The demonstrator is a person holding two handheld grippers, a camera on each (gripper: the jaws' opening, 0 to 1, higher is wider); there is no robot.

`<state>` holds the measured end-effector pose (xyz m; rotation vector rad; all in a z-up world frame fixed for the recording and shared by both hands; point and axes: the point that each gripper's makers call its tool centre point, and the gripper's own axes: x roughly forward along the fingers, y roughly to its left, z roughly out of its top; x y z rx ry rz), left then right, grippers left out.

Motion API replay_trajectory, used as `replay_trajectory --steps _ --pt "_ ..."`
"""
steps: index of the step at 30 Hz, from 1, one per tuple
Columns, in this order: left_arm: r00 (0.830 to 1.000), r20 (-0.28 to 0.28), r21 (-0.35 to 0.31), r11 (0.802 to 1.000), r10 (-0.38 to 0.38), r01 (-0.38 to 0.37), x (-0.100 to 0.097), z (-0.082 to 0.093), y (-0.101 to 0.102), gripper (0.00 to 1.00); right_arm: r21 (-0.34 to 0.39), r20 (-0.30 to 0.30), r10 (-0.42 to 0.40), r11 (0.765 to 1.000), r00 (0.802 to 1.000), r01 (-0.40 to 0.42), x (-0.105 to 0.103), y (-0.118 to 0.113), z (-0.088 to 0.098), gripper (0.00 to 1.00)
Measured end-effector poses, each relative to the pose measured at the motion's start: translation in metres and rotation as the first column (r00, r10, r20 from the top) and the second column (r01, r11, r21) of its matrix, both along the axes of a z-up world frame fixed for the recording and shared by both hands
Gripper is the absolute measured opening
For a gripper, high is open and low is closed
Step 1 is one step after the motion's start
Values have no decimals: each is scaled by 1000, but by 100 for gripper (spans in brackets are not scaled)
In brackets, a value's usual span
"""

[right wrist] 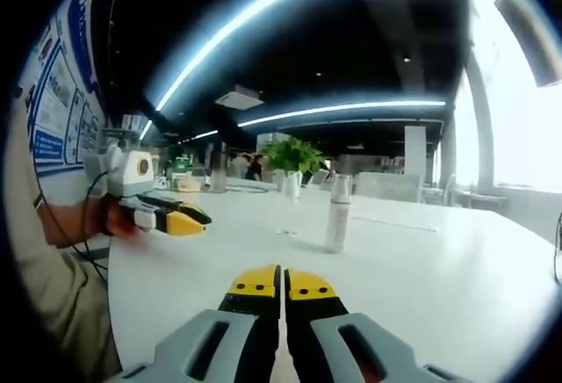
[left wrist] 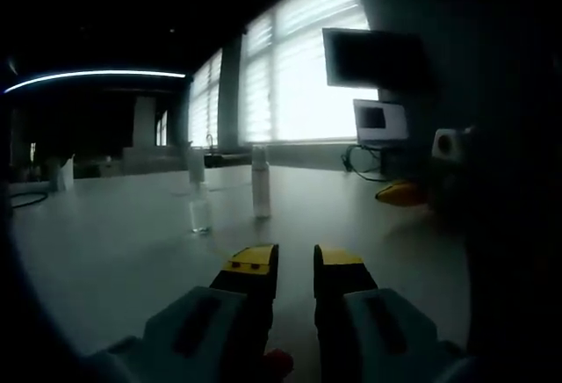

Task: Clamp pump bottle remove cover press pump head put on cover

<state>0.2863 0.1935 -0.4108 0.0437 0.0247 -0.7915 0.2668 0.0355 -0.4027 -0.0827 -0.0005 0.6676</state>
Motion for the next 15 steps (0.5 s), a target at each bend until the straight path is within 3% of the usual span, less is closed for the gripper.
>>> replay_trajectory --steps 15 --pt "1000 -1 4 1000 0 0 -1 0 -1 8 15 14 16 1000 1000 -17 0 2 -2 0"
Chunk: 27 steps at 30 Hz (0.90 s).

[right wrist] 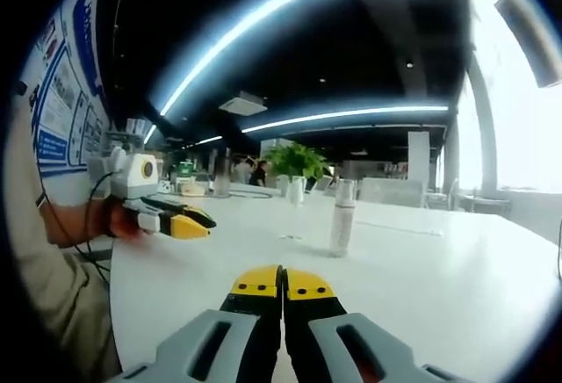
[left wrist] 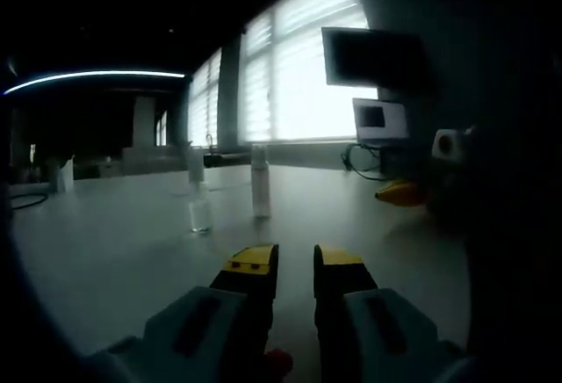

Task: Clamp pump bottle remove cover press pump head put on cover

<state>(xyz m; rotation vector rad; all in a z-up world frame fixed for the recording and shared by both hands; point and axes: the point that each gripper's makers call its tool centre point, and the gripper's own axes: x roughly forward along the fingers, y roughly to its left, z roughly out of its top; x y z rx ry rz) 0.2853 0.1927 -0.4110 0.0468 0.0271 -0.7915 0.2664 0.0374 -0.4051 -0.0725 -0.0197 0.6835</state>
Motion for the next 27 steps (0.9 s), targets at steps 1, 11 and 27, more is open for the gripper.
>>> replay_trajectory --steps 1,11,27 --pt "1000 -1 -4 1000 -1 1 0 1 0 8 3 -1 -2 1000 1000 2 0 -1 0 0" --pt "1000 -8 -22 1000 16 -16 3 4 4 9 11 -8 2 1000 1000 -1 0 -1 0 0" --pt "999 46 -5 1000 22 -22 8 24 -1 10 -10 7 14 1000 1000 -13 -3 4 0 0"
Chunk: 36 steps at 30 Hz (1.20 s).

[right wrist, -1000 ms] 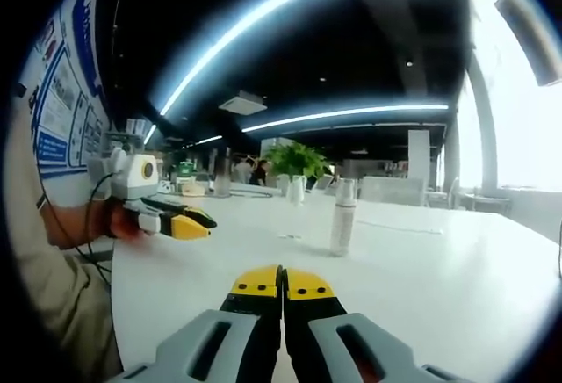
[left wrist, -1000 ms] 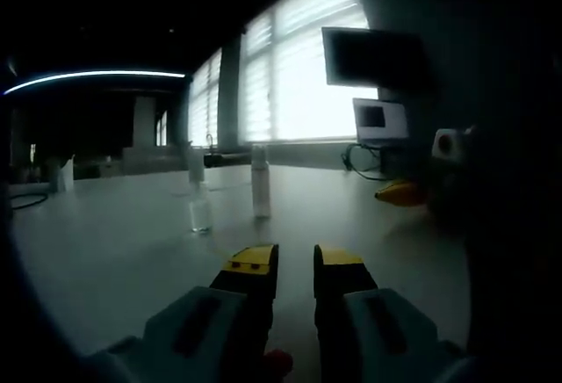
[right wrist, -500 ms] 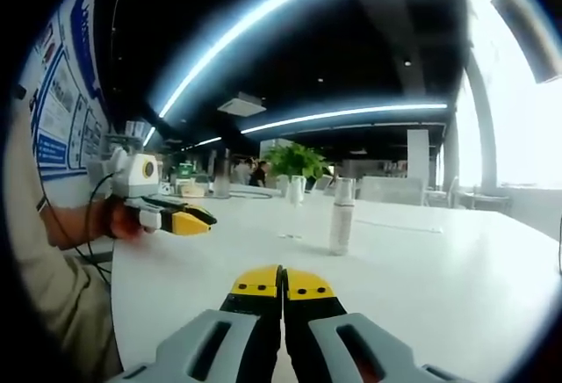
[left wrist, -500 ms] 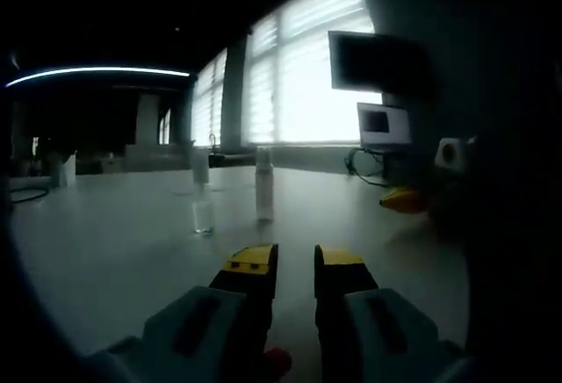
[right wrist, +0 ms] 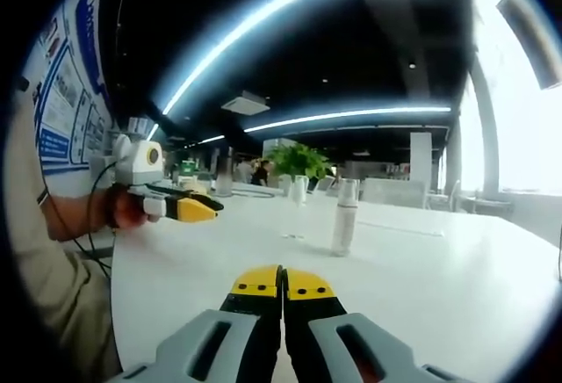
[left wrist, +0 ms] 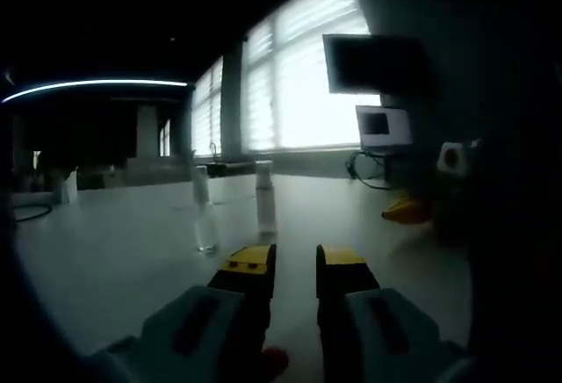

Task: Clamp pump bottle remove cover press pump head put on cover

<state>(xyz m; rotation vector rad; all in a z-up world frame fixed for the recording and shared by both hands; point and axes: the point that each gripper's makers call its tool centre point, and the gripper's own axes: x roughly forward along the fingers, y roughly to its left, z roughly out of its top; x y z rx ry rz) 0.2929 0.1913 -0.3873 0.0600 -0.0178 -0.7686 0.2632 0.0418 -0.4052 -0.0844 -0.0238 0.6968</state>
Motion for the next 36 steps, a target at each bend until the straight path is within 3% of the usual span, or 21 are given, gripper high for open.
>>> replay_trajectory --steps 6,19,31,36 --pt "1000 -4 -2 1000 6 -6 12 3 1 12 8 1 4 1000 1000 -4 0 0 1 0" --pt "1000 22 14 1000 1 -1 28 19 -20 16 29 2 15 999 1000 -15 0 0 3 0" --pt "999 36 53 998 27 -29 46 17 -31 19 21 7 11 1000 1000 -11 -3 4 4 0" --pt "999 12 31 999 40 -40 58 15 -35 21 23 9 11 1000 1000 -11 -2 3 4 0"
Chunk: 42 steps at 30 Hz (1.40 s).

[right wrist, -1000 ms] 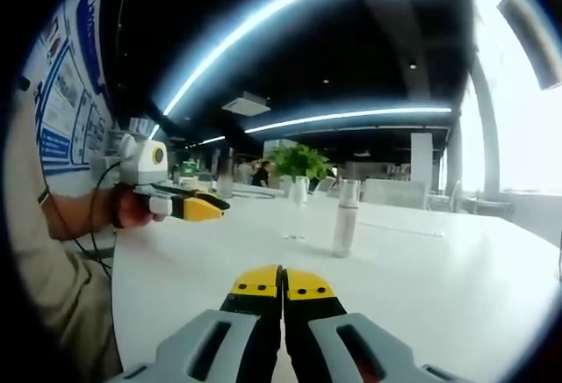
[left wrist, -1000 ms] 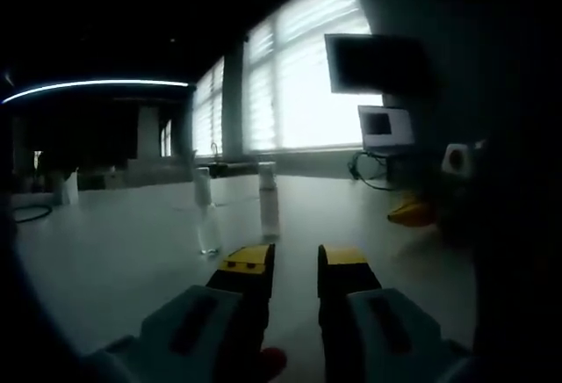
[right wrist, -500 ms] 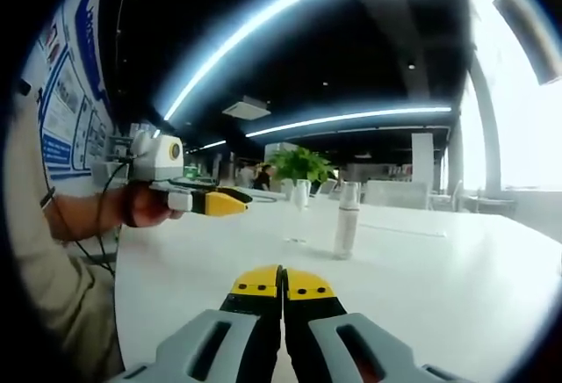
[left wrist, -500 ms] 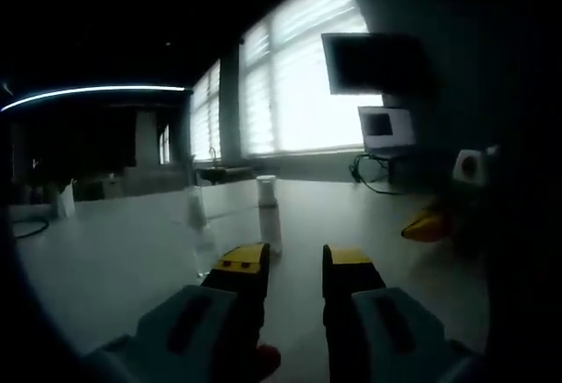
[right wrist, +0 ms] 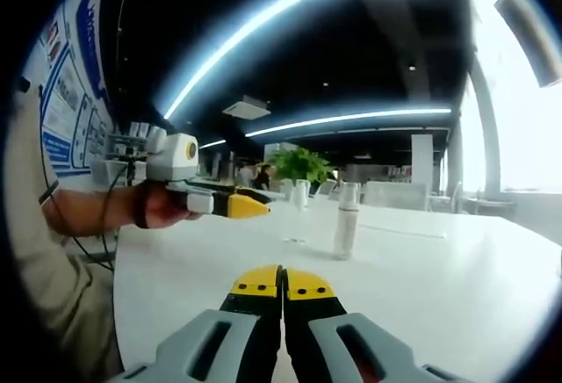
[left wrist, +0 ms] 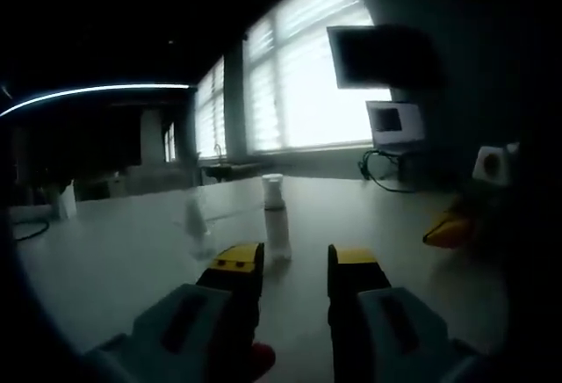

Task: Clamp pump bottle remove cover press pump head put on cover

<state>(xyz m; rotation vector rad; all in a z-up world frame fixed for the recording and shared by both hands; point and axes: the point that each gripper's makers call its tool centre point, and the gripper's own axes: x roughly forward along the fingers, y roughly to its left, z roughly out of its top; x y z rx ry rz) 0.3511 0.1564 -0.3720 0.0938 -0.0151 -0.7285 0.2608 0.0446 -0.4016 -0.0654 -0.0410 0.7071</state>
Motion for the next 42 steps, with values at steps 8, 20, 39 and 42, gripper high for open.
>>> replay_trajectory --steps 8,20,39,42 --pt "1000 -5 8 1000 -11 11 11 2 -18 26 12 0 1 1000 1000 -1 3 -3 1 0" --pt "999 -4 -7 999 41 -41 45 1 -38 31 19 1 3 1000 1000 -3 4 -5 1 0" --pt "996 -25 42 996 85 -84 81 -14 -59 34 34 -1 9 999 1000 -9 3 -5 2 0" --pt "995 -35 40 995 89 -87 89 -17 -61 34 35 -2 10 999 1000 -10 3 -5 2 0"
